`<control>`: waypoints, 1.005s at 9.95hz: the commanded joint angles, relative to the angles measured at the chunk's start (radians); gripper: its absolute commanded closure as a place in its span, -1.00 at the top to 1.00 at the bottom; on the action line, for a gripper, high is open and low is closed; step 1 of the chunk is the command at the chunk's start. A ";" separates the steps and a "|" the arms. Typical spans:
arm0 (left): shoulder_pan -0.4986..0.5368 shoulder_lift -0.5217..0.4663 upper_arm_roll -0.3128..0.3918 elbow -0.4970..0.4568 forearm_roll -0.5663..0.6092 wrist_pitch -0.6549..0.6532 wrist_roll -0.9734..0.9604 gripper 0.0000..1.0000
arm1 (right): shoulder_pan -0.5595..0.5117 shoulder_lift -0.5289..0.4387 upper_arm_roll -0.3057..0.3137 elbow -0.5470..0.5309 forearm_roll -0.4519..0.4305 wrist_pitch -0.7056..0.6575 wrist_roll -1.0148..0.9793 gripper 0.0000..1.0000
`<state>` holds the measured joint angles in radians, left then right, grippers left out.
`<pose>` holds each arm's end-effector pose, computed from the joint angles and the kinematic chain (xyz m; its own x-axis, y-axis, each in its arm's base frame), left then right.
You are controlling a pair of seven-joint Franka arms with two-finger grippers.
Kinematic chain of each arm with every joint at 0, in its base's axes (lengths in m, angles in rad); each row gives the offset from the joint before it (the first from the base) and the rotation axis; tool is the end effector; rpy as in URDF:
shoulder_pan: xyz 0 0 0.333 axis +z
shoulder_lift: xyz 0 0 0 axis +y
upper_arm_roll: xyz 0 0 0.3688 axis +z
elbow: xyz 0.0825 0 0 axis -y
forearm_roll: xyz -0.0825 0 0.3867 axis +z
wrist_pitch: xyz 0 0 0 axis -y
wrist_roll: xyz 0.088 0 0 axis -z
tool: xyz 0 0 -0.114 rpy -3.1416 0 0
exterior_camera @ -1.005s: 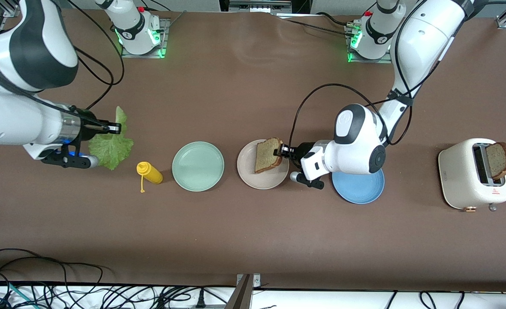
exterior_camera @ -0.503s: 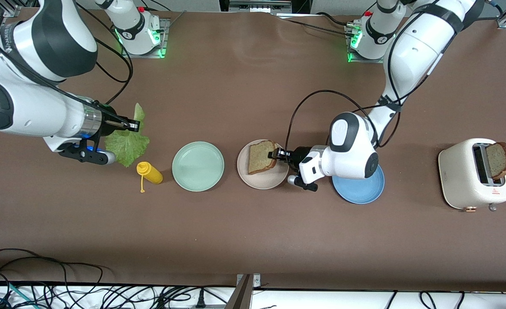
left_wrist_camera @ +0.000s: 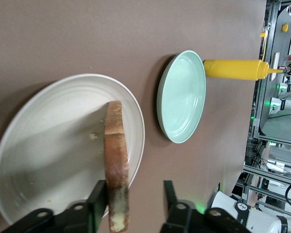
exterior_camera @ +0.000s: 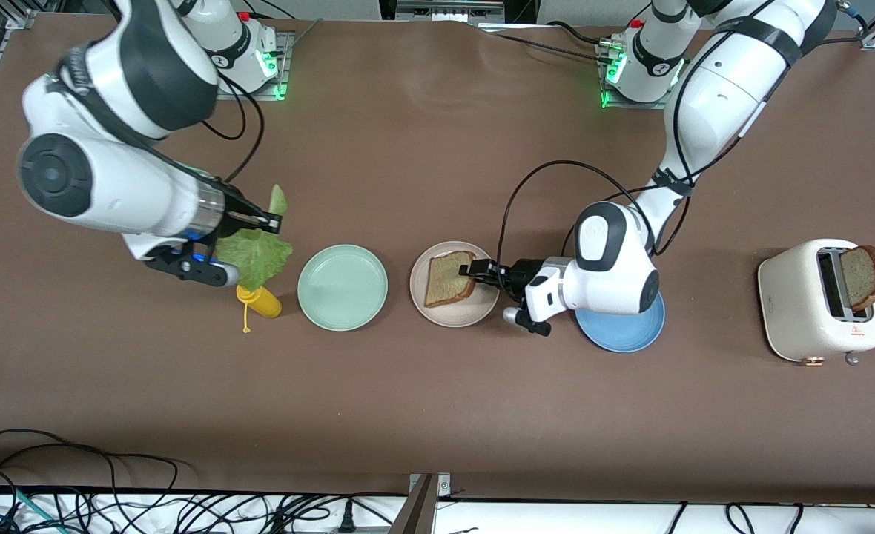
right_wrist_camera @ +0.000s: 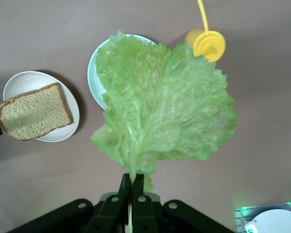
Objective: Make sandwich on beige plate with both arms
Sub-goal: 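Lower the bread onto the beige plate and open the left gripper, then carry the lettuce over the bread with the right gripper while the left gripper withdraws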
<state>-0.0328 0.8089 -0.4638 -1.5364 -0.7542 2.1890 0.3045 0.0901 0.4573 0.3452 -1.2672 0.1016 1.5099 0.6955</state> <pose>0.6720 -0.3185 0.2537 0.9684 -0.2269 -0.1030 -0.0587 -0.6093 0.7908 0.6411 0.2526 0.5361 0.9185 -0.2551 -0.3021 -0.2885 -0.9548 -0.0710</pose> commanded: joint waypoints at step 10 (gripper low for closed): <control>0.276 -0.388 0.005 0.010 0.715 -0.365 -0.148 1.00 | 0.278 0.223 0.002 0.015 -0.129 0.435 0.465 -1.00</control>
<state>0.2129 0.4907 -0.4586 -1.5054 -0.1030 1.8643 0.1717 0.3327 0.6452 0.3476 -1.2714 0.0004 1.8861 1.0988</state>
